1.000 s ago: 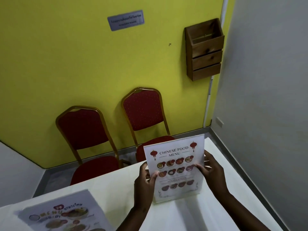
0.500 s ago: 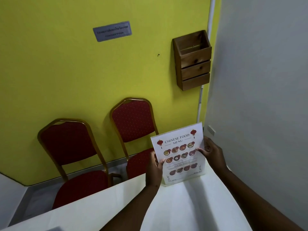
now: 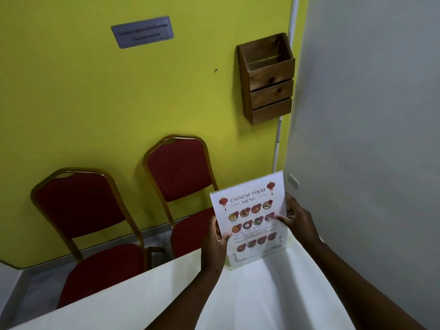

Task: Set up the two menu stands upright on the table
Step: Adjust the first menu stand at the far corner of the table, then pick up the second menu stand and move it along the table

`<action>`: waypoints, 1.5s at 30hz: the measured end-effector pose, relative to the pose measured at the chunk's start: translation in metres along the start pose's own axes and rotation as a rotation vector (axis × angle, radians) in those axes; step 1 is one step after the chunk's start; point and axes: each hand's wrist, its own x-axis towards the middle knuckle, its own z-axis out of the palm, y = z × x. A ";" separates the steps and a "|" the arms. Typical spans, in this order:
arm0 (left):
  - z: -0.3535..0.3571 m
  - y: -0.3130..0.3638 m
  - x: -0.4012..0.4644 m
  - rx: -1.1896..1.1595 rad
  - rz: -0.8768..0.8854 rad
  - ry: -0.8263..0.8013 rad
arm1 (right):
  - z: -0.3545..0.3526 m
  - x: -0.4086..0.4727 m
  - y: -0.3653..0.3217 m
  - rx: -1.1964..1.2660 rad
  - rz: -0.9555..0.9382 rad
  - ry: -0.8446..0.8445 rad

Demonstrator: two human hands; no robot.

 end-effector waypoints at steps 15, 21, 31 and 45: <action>-0.015 -0.024 -0.007 0.000 -0.034 -0.116 | 0.023 -0.061 0.012 0.019 0.051 0.112; -0.035 -0.035 -0.047 0.102 -0.008 -0.166 | 0.041 -0.121 -0.011 0.180 0.072 0.036; -0.089 -0.039 -0.149 0.051 -0.071 -0.205 | 0.070 -0.212 -0.062 0.242 0.058 -0.173; -0.251 -0.106 -0.291 0.020 -0.192 0.222 | 0.174 -0.316 -0.163 0.254 -0.123 -0.505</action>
